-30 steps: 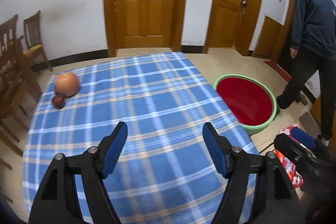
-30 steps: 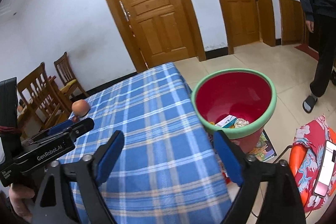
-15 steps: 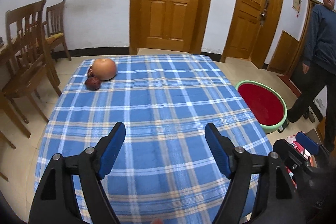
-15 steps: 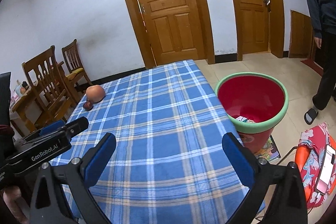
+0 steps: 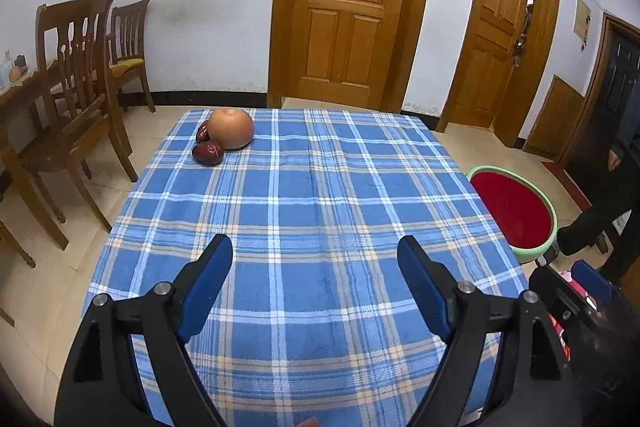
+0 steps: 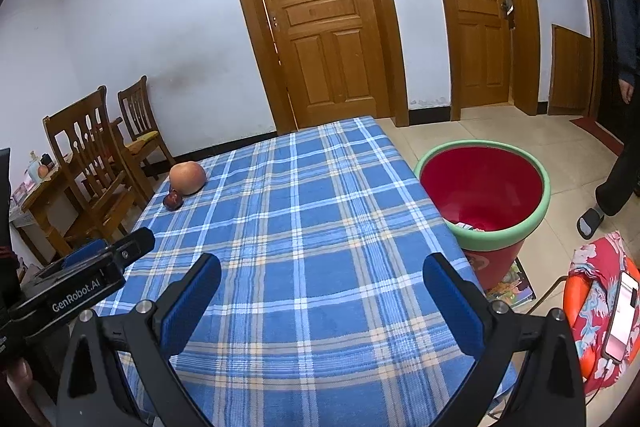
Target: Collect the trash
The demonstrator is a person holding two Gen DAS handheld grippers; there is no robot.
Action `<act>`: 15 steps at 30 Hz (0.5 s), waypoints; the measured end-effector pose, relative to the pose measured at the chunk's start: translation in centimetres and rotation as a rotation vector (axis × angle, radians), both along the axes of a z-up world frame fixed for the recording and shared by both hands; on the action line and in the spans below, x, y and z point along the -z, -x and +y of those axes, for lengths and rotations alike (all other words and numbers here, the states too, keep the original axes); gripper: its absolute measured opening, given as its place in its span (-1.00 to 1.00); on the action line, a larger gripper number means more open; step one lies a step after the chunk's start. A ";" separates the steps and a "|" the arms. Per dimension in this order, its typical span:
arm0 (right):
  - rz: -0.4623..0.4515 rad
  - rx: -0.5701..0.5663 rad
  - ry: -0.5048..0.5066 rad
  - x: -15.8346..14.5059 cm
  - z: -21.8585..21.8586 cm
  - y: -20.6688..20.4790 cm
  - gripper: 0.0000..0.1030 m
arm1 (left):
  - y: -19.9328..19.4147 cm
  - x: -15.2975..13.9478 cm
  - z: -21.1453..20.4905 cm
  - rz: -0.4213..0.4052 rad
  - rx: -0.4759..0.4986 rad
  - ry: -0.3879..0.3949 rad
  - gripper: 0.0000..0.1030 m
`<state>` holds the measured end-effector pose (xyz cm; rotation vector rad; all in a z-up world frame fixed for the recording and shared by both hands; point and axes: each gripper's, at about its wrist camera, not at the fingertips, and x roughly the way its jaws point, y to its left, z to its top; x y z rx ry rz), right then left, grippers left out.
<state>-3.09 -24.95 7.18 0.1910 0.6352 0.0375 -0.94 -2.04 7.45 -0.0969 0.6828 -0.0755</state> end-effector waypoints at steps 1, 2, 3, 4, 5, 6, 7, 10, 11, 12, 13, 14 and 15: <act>0.001 -0.001 0.003 0.0 0.0 0.0 1.00 | 0.0 0.1 -0.1 0.002 0.001 -0.004 0.63; 0.003 0.000 0.005 0.0 0.1 0.1 1.00 | 0.0 0.2 -0.1 0.003 0.001 -0.007 0.63; 0.003 0.001 0.005 0.1 0.0 0.0 1.00 | 0.1 0.3 -0.1 0.003 0.000 -0.010 0.63; 0.003 0.002 0.004 0.1 0.0 0.0 1.00 | 0.1 0.3 -0.1 0.003 -0.001 -0.013 0.63; 0.004 0.003 0.003 0.2 0.0 0.1 1.00 | 0.1 0.4 -0.2 0.003 -0.003 -0.018 0.63; 0.005 0.004 0.003 0.3 0.0 0.1 1.00 | 0.1 0.4 -0.2 0.003 -0.004 -0.023 0.63; 0.006 0.005 0.005 0.3 0.0 0.1 1.00 | 0.0 0.5 -0.2 0.003 -0.007 -0.027 0.63; 0.011 0.008 0.001 0.4 -0.2 0.1 1.00 | 0.0 0.7 -0.2 0.005 -0.015 -0.029 0.63; 0.012 0.008 0.001 0.5 -0.2 0.1 1.00 | 0.1 0.7 -0.2 0.005 -0.018 -0.028 0.63; 0.013 0.010 0.000 0.5 -0.3 0.1 1.00 | 0.0 0.7 -0.1 0.006 -0.021 -0.027 0.63; 0.014 0.010 -0.001 0.6 -0.3 0.1 1.00 | 0.0 0.8 -0.1 0.008 -0.022 -0.027 0.63; 0.013 0.010 -0.001 0.6 -0.3 0.1 1.00 | 0.0 0.8 0.0 0.010 -0.023 -0.026 0.63; 0.013 0.011 -0.001 0.6 -0.4 0.1 1.00 | -0.1 0.9 -0.1 0.012 -0.023 -0.025 0.63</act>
